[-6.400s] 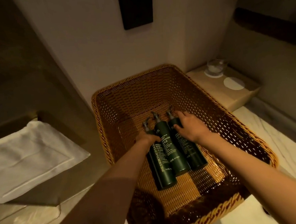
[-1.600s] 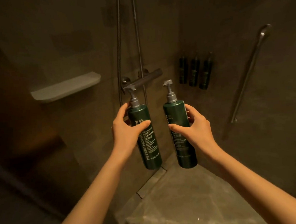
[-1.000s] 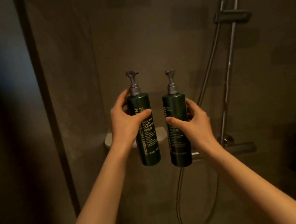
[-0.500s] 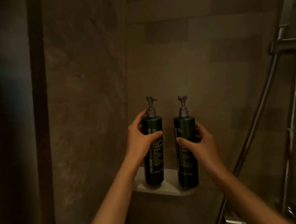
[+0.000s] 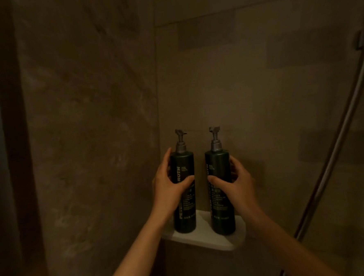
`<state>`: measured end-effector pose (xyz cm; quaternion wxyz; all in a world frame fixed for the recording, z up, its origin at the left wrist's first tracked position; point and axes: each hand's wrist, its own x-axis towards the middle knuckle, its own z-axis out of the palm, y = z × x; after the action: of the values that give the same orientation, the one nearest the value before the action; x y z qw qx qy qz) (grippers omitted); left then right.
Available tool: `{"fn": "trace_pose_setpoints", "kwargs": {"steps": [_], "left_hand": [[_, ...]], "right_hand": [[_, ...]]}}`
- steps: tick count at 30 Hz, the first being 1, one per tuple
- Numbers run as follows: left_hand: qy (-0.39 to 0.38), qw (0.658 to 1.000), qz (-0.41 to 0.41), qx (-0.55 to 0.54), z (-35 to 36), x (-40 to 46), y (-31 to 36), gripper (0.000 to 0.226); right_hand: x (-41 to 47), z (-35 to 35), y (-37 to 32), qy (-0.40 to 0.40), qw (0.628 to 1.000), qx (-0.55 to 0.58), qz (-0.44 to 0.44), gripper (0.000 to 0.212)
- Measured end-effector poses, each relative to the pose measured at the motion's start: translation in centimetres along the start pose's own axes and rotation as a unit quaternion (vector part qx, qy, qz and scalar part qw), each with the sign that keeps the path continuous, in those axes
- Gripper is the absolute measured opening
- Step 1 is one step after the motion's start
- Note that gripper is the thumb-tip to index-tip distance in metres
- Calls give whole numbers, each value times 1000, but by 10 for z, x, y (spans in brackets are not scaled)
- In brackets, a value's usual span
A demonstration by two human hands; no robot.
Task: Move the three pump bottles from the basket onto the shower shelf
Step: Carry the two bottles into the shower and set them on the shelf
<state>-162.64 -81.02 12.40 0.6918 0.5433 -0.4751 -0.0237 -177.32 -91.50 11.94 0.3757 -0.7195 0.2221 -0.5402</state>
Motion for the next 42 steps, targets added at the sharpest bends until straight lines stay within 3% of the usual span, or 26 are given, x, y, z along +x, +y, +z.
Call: {"fn": "trace_pose_setpoints", "kwargs": {"steps": [6, 12, 16, 25, 42], "left_hand": [[33, 998, -29, 50, 6, -36, -28, 87], [39, 993, -29, 105, 10, -56, -42, 86], [49, 989, -27, 139, 11, -54, -47, 84], [90, 980, -24, 177, -4, -43, -49, 82], [80, 974, -34, 209, -12, -39, -51, 82]], "right_hand": [[-10, -1, 7, -2, 1000, 15, -3, 64], [-37, 5, 26, 10, 999, -29, 11, 77], [-54, 9, 39, 33, 996, -72, 27, 72], [-38, 34, 36, -29, 998, -47, 34, 68], [-26, 48, 25, -49, 994, -93, 20, 64]]}}
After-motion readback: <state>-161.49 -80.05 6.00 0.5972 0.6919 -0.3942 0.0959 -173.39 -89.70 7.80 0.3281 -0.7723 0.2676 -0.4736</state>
